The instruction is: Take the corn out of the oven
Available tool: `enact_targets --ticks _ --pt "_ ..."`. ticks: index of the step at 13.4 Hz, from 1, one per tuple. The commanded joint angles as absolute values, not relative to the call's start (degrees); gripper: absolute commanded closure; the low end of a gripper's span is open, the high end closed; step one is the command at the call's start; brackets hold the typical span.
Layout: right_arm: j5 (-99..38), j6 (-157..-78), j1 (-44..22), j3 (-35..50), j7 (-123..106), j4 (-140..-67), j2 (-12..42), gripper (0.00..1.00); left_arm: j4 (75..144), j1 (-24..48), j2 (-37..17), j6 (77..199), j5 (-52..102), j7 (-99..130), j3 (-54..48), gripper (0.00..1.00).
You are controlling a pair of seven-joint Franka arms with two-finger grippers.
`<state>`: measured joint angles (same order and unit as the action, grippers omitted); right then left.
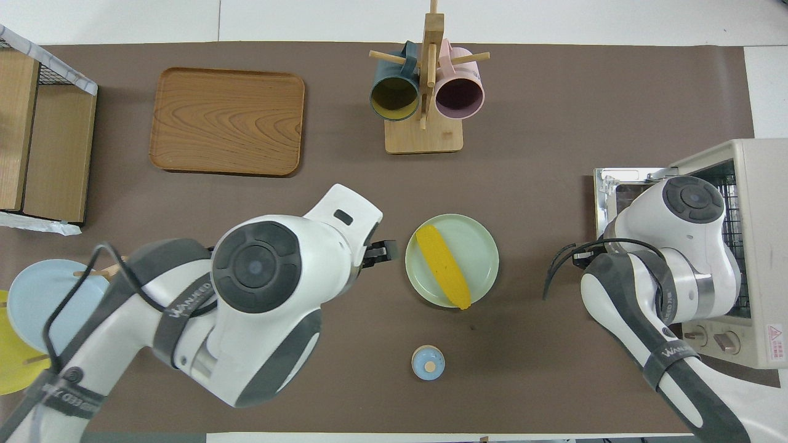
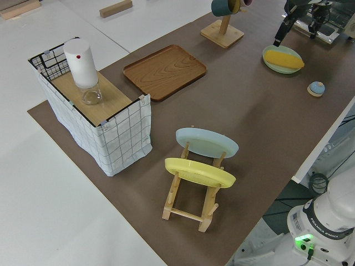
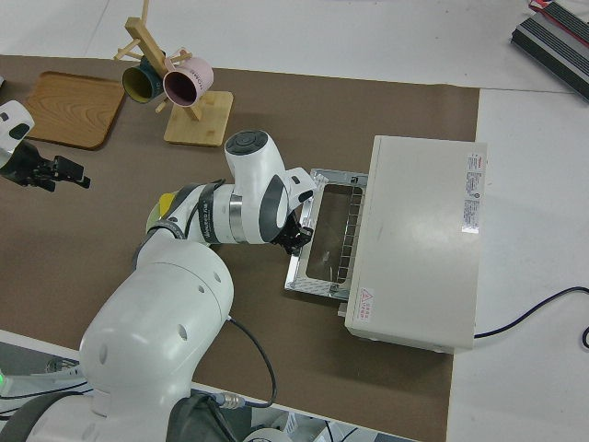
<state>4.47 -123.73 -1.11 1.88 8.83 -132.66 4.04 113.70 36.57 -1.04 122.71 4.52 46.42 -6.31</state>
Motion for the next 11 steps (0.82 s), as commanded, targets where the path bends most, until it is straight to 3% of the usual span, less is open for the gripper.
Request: enact_targets --ticks 1,3,7,11 --pt "6.84 -124.02 0.79 2.29 7.03 -134.30 2.37 1.00 113.47 41.64 -5.70 129.09 4.92 51.66 -5.10 0.00" --pt "11.32 -122.18 1.32 2.20 6.77 -132.20 2.11 1.00 110.94 44.19 -9.56 130.69 4.22 56.48 -5.01 0.00" --pt "14.67 -109.45 1.58 2.02 4.04 -122.89 1.41 1.00 100.39 46.48 -21.68 130.60 -0.43 66.08 -4.83 0.00" --pt "15.99 -102.22 4.82 1.85 -2.44 -116.29 0.71 1.00 100.28 47.02 -25.74 135.42 -3.51 71.10 -4.83 0.00"
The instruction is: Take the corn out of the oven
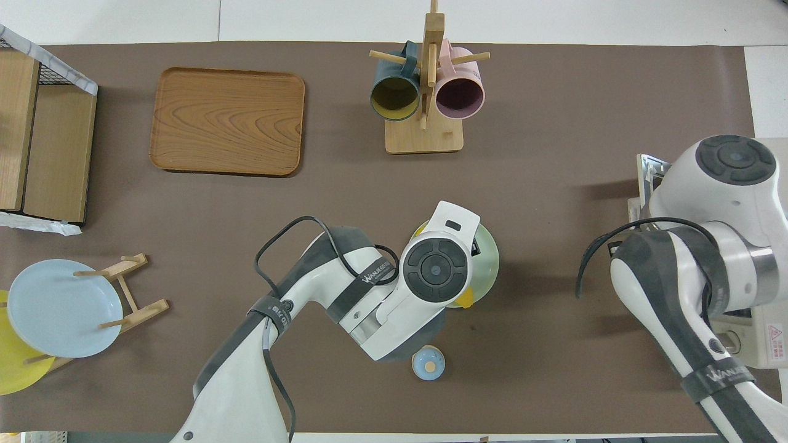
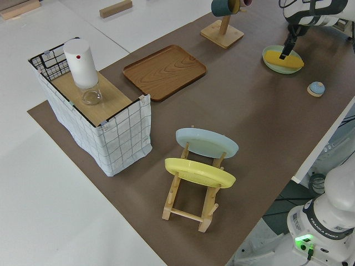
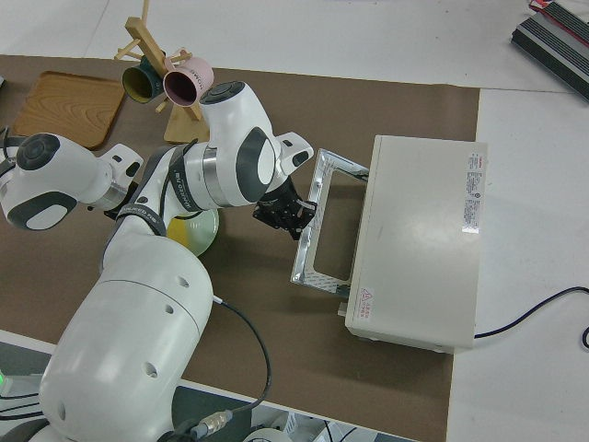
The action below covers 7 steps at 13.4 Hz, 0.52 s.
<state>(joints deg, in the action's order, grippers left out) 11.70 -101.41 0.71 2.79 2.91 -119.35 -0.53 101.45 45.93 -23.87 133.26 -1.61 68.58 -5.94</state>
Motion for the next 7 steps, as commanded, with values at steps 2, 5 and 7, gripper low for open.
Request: enact_targets --ticks 2,5,7 --pt "17.22 -102.13 8.07 1.85 -6.92 -115.84 -0.08 1.00 100.11 46.85 -26.01 136.49 -3.86 70.93 -4.66 0.00" --pt "17.23 -102.22 8.96 1.24 -9.22 -115.75 -1.14 1.00 100.37 46.76 -27.77 137.55 -5.54 70.93 -4.66 0.00" --pt "17.23 -101.69 8.79 0.97 -10.55 -114.79 -1.49 1.00 100.55 46.93 -27.77 137.20 -5.54 70.93 -4.66 0.00"
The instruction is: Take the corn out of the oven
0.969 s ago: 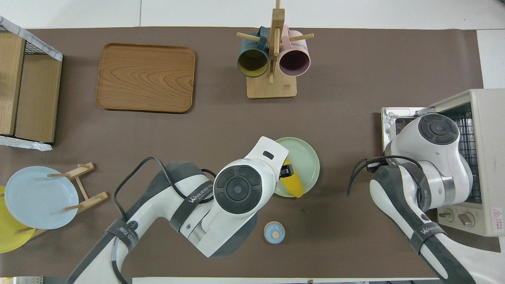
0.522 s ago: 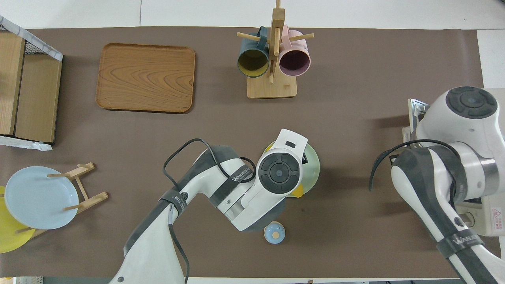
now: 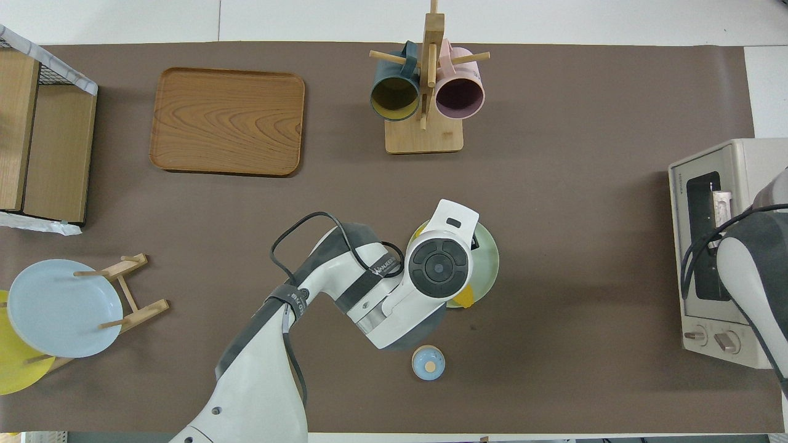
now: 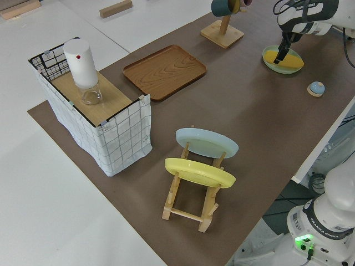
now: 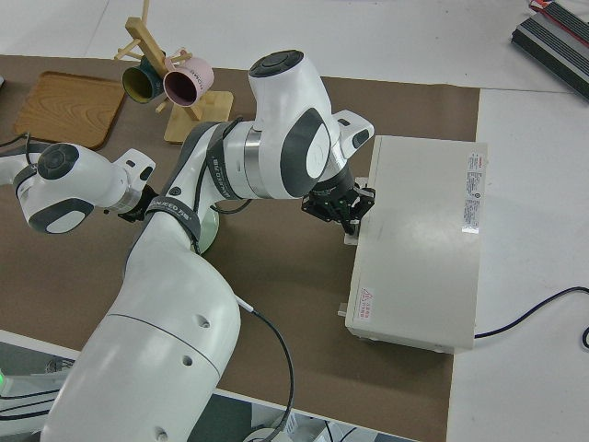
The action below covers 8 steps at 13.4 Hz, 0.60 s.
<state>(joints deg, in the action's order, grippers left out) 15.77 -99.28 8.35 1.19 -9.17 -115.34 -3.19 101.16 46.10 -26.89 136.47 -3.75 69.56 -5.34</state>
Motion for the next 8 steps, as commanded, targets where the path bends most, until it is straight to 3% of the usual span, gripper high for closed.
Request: enact_targets --ticks 1,3,4,7,8 --pt "17.05 -99.95 8.27 0.97 -10.63 -113.31 -1.58 1.00 100.98 47.02 -27.77 137.28 -5.54 71.01 -4.66 0.01" --pt "15.30 -94.08 7.74 1.58 -10.55 -106.30 -0.19 0.95 101.68 47.72 -27.60 137.20 -5.54 71.19 -4.66 0.16" --pt "14.16 -91.26 5.91 1.93 -10.46 -102.52 0.96 0.89 101.78 47.81 -27.60 137.37 -5.54 72.06 -4.66 0.31" --pt "7.68 -86.84 5.45 1.93 -10.55 -95.38 2.81 0.75 101.34 47.64 -27.60 137.29 -5.54 73.21 -4.66 1.00" --pt "6.08 -86.84 5.28 1.93 -10.55 -94.67 3.51 0.75 100.99 47.46 -27.60 136.94 -5.54 73.04 -4.66 1.00"
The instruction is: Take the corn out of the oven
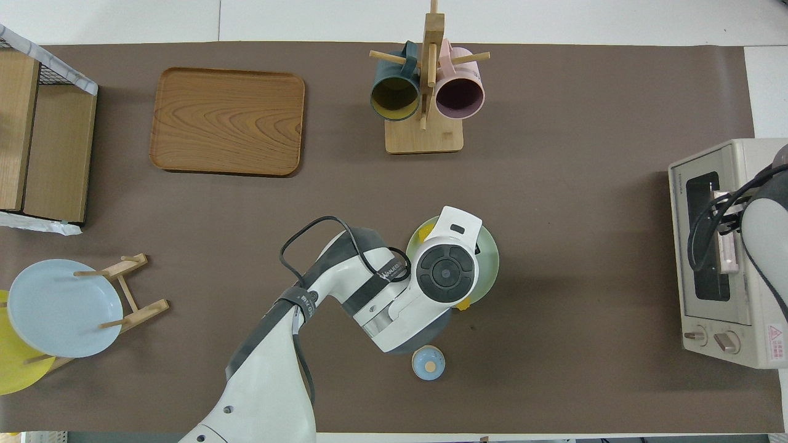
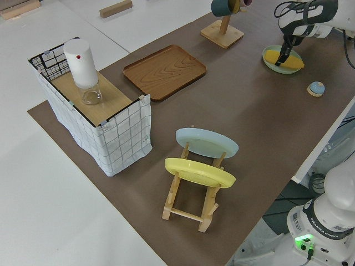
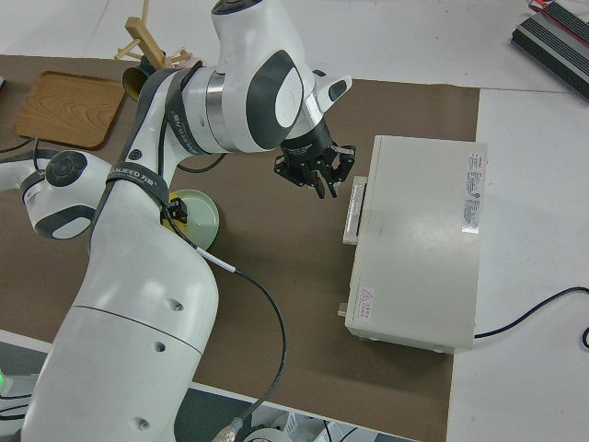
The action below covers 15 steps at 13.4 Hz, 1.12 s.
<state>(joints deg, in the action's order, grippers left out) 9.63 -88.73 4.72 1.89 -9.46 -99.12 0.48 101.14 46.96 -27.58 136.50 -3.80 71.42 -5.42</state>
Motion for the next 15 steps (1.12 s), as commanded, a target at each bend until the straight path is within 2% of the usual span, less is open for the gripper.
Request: enact_targets --ticks 1,4,6,10,12,15 --pt "5.11 -86.84 4.93 1.93 -10.37 -94.66 3.60 0.74 100.46 47.29 -27.60 136.67 -5.54 73.04 -4.57 1.00" --pt "3.78 -85.08 3.17 2.02 -10.02 -93.25 3.60 0.73 95.73 46.67 -27.25 130.72 -5.54 72.16 -3.09 1.00" --pt "3.78 -84.64 2.46 2.28 -9.93 -92.99 3.43 0.69 95.45 41.86 -23.04 125.35 -6.42 61.04 -2.37 1.00" --pt "2.56 -82.80 2.46 3.69 -9.84 -90.62 3.43 0.63 95.27 28.95 -20.83 122.26 -5.54 43.56 -2.72 1.00" --pt "1.93 -82.18 2.46 3.78 -9.06 -89.65 3.43 0.51 94.93 22.97 -21.09 122.43 -4.41 33.36 -2.55 1.00" --pt "1.67 -82.00 2.55 3.78 -9.05 -89.39 3.52 0.40 90.54 13.74 -23.54 122.26 0.69 17.45 -2.46 1.00"
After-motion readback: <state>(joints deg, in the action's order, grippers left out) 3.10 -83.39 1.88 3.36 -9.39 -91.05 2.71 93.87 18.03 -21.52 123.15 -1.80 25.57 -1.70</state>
